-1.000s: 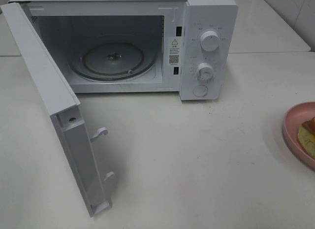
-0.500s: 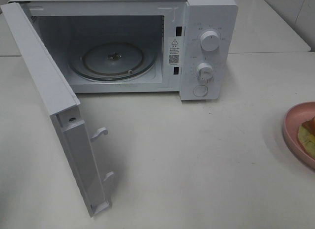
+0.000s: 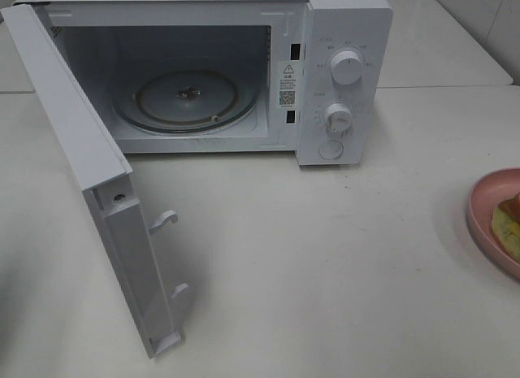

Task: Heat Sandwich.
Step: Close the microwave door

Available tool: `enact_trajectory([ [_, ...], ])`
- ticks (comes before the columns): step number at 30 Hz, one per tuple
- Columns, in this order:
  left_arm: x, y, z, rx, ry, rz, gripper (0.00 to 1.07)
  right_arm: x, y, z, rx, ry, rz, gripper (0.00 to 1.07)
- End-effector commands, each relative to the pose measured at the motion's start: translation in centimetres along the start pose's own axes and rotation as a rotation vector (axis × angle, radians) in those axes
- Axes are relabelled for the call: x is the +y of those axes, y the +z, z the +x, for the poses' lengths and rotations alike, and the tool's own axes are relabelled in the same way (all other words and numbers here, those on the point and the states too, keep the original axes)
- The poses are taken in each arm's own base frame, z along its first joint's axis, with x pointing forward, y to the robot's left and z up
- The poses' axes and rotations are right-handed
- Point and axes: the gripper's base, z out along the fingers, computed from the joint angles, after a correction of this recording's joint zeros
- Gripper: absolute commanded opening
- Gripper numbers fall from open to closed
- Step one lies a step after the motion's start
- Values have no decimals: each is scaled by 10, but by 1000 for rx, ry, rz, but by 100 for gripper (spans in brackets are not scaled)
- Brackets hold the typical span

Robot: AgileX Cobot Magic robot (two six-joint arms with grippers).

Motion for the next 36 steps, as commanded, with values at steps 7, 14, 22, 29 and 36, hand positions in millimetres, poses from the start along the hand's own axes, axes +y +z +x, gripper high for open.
enact_trajectory([
  [7,1,31,8,-165,-11,-10,0,0,-3,2,-36,12,1,76],
  [14,0,51,8,-205,15,2,0,0,-3,2,-36,12,1,76],
  [22,-4,72,10,-265,11,48,0,0,-3,2,-36,12,1,76],
  [29,-9,90,15,-289,-31,101,0,0,-3,2,-36,12,1,76],
  [36,-34,110,14,-279,-14,210,0,0,-3,2,-36,12,1,76],
])
